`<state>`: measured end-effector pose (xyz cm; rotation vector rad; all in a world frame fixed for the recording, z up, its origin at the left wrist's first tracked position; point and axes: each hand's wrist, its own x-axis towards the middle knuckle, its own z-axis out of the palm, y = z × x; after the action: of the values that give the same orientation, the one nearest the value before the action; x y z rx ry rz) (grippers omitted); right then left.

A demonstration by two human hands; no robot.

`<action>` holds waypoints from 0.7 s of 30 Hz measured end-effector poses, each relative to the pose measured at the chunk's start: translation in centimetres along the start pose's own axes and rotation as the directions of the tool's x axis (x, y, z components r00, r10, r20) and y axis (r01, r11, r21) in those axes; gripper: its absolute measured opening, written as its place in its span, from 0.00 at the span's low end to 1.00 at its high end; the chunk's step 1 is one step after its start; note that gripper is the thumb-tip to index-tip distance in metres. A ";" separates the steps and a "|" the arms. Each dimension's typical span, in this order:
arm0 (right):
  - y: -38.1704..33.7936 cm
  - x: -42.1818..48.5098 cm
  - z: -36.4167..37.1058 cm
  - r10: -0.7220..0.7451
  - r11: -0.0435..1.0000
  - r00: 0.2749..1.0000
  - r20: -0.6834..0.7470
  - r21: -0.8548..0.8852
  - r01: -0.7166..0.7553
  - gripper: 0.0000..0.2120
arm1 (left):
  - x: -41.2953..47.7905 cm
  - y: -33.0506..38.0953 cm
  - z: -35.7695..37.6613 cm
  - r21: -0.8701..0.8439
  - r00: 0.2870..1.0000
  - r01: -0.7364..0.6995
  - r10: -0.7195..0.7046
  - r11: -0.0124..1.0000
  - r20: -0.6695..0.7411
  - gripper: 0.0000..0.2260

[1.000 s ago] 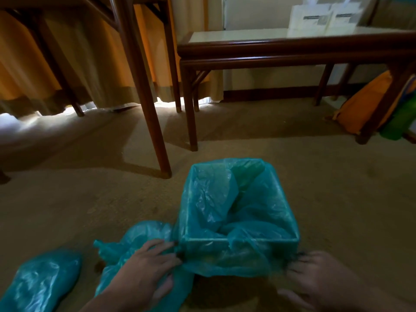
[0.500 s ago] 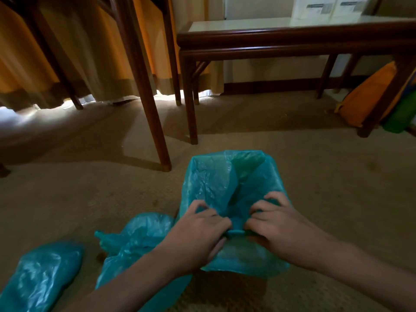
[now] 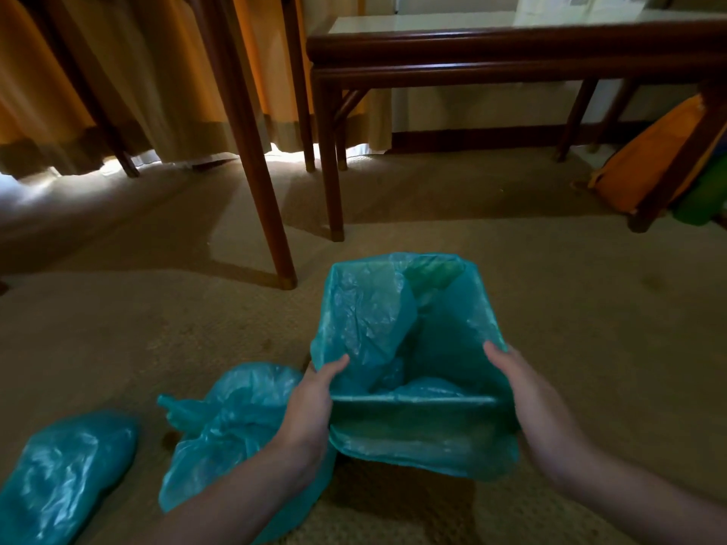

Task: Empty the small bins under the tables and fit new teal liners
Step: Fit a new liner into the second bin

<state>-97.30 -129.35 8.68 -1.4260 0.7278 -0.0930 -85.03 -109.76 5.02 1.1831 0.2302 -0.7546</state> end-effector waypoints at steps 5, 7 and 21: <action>-0.2 1.7 -1.6 -0.039 0.999 0.983 -0.182 0.006 0.041 0.17 | -1.1 1.9 -0.4 0.234 0.991 -0.136 0.136 0.963 0.020 0.24; -2.2 3.6 -2.5 -0.352 0.914 0.887 -0.298 -0.313 0.258 0.09 | -0.4 4.3 -0.3 0.705 0.834 -0.370 0.551 0.605 -0.036 0.26; -9.6 14.3 1.7 -0.256 0.248 0.941 0.222 -0.926 0.285 0.20 | 10.4 9.9 6.2 0.960 0.846 -0.217 0.458 -0.175 0.274 0.17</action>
<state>-81.80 -136.44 11.73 -2.7580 0.4659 0.1367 -72.37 -117.91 9.22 2.6850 -0.7429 -0.1426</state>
